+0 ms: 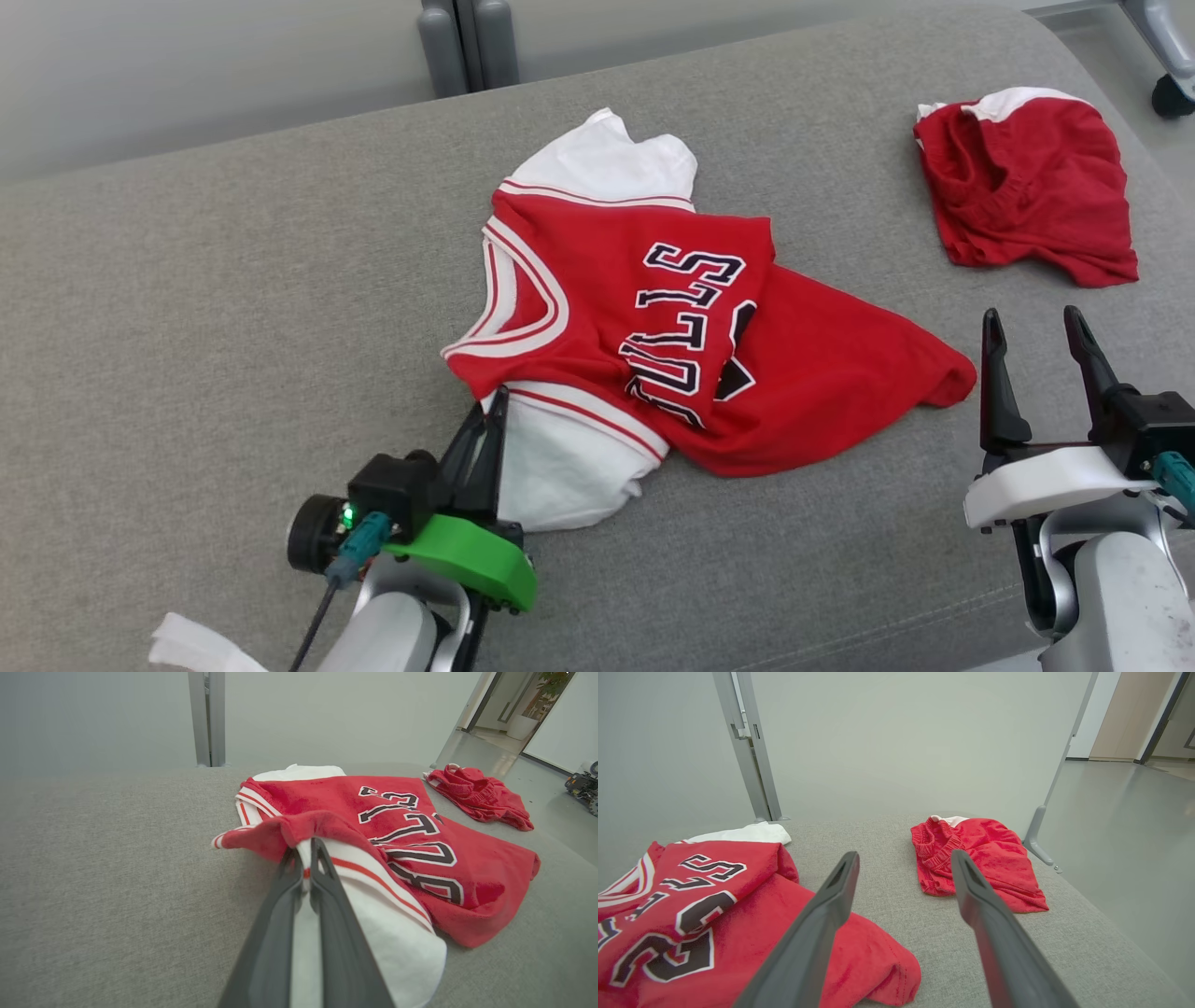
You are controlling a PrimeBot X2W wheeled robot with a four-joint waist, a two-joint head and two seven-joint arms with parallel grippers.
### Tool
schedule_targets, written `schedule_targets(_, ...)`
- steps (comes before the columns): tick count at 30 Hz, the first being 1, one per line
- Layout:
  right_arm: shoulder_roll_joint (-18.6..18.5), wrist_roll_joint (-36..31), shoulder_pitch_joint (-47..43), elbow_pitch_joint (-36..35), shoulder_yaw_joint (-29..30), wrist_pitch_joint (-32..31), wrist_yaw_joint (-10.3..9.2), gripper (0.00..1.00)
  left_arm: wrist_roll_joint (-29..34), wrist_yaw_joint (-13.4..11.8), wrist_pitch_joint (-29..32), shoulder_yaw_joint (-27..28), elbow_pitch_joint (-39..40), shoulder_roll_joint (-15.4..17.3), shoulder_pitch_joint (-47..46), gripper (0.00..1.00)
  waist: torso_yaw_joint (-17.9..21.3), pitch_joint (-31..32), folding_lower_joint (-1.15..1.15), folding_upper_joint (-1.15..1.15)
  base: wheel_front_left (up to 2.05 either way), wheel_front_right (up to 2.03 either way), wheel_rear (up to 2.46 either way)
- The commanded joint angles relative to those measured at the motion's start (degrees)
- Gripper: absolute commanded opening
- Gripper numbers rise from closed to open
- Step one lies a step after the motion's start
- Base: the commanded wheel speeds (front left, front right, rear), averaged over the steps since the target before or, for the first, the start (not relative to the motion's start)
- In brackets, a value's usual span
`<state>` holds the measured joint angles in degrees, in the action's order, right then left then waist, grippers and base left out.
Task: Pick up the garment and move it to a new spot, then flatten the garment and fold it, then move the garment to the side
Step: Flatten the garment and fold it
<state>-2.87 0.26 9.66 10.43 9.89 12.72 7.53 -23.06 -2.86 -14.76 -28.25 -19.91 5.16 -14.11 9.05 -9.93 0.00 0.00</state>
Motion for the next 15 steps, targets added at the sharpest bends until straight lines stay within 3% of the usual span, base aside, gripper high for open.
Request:
schedule_targets(1, -0.05, 0.09, -0.72, -0.03, 0.1, 0.3, -0.09, 1.0, 0.59, -0.87, -0.46, 1.31, 1.92, 1.27, 1.11, 0.0, -1.4, 1.12, 0.0, 0.0, 0.0, 0.0, 0.0)
schedule_targets(15, -0.06, -0.28, 0.02, -1.03, 1.03, 0.69, -0.09, 1.0, -1.7, -6.41, -0.06, 12.47, 14.15, 8.09, 7.33, 0.0, -2.76, 0.52, 0.0, 0.0, 0.0, 0.0, 0.0)
